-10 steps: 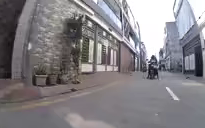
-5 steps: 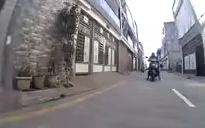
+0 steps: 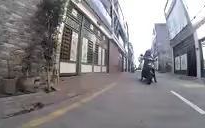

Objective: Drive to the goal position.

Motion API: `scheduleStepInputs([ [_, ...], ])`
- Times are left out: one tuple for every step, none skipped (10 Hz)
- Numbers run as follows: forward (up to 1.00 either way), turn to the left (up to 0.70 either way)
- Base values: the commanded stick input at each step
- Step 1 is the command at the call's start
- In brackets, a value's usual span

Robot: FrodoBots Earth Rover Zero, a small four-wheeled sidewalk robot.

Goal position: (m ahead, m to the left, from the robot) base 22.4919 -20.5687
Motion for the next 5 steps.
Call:
scheduleStepInputs([
  [1.0,-0.27],
  [1.0,-0.27],
  [1.0,-0.27],
  [1.0,-0.27],
  [1.0,-0.27],
])
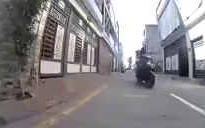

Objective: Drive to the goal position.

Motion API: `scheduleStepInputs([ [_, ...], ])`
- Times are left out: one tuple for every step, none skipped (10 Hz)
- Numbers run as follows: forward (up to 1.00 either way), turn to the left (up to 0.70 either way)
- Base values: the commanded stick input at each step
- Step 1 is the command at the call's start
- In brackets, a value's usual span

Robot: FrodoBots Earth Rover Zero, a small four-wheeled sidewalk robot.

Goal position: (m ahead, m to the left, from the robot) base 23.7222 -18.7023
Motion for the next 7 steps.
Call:
scheduleStepInputs([
  [1.0,-0.27],
  [1.0,-0.18],
  [1.0,0.0],
  [1.0,0.0],
  [1.0,0.0],
  [1.0,0.0],
  [1.0,0.0],
])
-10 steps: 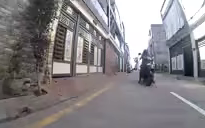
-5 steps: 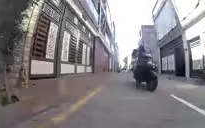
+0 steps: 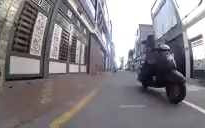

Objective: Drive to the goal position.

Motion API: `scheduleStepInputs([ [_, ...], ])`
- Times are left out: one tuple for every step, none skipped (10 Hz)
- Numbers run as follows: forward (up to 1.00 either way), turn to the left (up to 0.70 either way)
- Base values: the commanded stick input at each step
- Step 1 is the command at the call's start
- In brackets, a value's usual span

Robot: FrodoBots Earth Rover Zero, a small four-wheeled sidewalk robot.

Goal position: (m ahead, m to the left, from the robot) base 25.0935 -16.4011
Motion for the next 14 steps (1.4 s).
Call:
scheduleStepInputs([
  [1.0,-0.05],
  [1.0,-0.27],
  [1.0,-0.27],
  [1.0,-0.27],
  [1.0,-0.27],
  [1.0,-0.27],
  [1.0,-0.27],
  [1.0,-0.27],
  [1.0,-0.27],
  [1.0,-0.27],
  [1.0,-0.27],
  [1.0,-0.27],
  [1.0,-0.27],
  [1.0,-0.27],
])
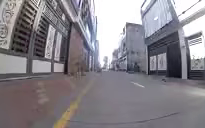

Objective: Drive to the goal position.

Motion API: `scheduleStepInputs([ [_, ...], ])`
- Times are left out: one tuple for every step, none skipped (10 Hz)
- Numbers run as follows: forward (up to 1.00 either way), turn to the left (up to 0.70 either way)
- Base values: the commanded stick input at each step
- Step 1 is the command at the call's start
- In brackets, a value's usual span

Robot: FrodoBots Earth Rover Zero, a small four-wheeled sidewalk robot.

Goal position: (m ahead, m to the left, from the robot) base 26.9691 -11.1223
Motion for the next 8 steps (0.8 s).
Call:
scheduleStepInputs([
  [1.0,-0.25],
  [1.0,-0.08],
  [1.0,0.0],
  [1.0,0.0],
  [1.0,0.0],
  [1.0,0.0],
  [1.0,0.0],
  [1.0,0.0],
])
